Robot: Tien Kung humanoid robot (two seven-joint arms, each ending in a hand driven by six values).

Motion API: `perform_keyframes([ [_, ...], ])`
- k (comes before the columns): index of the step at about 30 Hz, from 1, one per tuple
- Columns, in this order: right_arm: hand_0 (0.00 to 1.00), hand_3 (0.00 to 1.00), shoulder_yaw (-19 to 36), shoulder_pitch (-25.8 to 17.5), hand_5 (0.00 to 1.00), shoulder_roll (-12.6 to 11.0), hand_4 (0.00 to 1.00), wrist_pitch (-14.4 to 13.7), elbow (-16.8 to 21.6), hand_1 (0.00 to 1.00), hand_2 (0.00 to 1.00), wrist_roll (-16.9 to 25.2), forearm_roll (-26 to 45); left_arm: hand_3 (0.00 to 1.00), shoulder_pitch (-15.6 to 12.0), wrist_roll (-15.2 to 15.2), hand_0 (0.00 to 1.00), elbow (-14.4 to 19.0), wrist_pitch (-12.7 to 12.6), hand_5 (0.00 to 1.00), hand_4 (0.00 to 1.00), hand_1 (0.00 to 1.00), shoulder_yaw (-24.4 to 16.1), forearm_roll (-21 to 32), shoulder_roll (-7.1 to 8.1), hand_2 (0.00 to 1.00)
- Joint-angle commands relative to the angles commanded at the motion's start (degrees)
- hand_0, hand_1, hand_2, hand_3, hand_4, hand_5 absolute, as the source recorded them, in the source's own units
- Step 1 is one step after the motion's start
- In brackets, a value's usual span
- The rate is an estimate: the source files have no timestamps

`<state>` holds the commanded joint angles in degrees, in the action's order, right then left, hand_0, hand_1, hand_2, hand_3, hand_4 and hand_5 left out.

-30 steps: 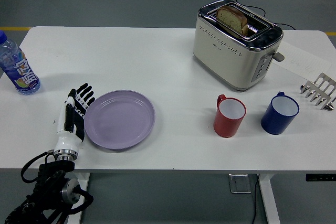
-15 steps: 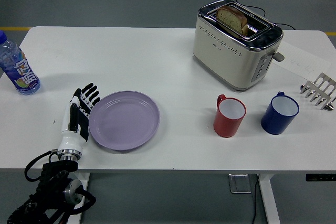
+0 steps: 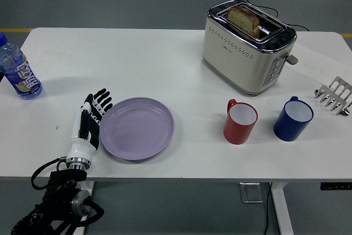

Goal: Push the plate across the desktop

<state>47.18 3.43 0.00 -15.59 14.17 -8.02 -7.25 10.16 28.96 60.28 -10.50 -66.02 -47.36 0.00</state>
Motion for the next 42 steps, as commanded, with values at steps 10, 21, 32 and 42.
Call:
perform_keyframes([
  [10,0.594,0.609,0.1,0.1,0.521,0.0,0.376,0.1,0.0,0.534,0.631,0.0,-0.4,0.747,0.1,0.1,0.804,0.6,-0.1,0.998,0.47,0.818,1.4,0.3,0.0,0.809],
  [21,0.594,0.61,0.2,0.2,0.518,0.0,0.376,0.2,0.0,0.534,0.631,0.0,-0.7,0.746,0.4,0.1,0.804,1.1,0.0,0.998,0.47,0.818,2.8,0.7,0.0,0.809],
  [32,0.594,0.61,0.3,0.3,0.518,0.0,0.379,0.2,0.0,0.534,0.631,-0.1,-0.9,0.746,0.3,0.1,0.803,1.5,0.0,0.998,0.469,0.817,3.6,1.1,0.0,0.809],
  [42,0.595,0.61,0.3,0.3,0.521,0.0,0.379,0.2,0.0,0.534,0.631,-0.1,-1.1,0.747,0.4,0.0,0.803,2.0,0.1,0.998,0.467,0.817,5.2,1.4,0.0,0.809],
])
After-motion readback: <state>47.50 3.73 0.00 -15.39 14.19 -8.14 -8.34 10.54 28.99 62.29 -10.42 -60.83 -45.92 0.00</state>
